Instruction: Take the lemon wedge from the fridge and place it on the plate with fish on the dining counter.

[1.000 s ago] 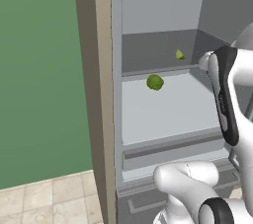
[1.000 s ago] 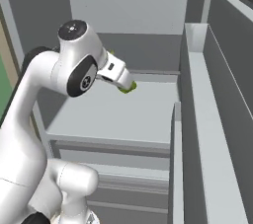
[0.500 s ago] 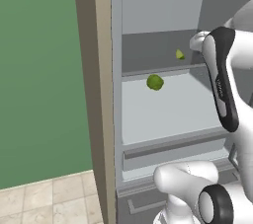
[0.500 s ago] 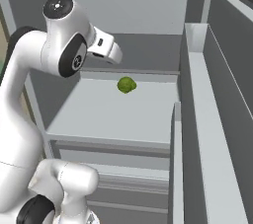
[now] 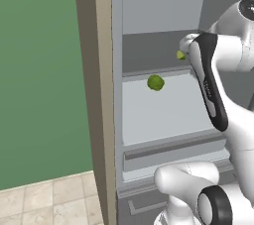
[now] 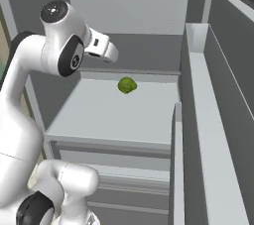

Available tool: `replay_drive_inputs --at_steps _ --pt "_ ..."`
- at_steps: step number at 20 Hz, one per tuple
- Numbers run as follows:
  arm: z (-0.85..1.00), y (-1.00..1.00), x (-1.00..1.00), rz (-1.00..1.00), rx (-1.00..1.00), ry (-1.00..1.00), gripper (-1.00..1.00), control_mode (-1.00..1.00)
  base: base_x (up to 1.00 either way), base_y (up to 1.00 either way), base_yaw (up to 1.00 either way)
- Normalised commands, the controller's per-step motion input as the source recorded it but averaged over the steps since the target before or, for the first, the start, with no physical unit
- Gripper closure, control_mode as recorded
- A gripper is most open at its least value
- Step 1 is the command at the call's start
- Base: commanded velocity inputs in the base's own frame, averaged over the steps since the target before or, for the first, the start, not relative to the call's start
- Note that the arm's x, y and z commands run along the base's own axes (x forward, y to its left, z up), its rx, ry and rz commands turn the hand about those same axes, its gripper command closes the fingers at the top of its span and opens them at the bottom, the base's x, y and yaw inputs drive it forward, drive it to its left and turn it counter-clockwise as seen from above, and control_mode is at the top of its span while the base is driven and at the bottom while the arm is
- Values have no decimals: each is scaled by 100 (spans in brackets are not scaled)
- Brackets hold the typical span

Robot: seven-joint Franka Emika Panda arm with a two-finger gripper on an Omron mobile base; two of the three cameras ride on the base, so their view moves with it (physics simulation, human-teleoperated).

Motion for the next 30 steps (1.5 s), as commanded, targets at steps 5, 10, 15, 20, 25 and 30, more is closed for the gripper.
replay_drive_inputs --at_steps 5,10,15,20,25,30 --pt "-2 2 60 0 0 0 -100 -100 0 0 0" --pt "-12 3 64 0 0 0 -100 -100 0 0 0" --pt "-30 0 49 0 0 0 -100 -100 0 0 0" --pt "-26 0 47 0 0 0 -100 -100 0 0 0" --pt "-10 0 58 0 0 0 -100 -100 0 0 0" --pt "-6 -6 49 0 0 1 -100 -100 0 0 0"
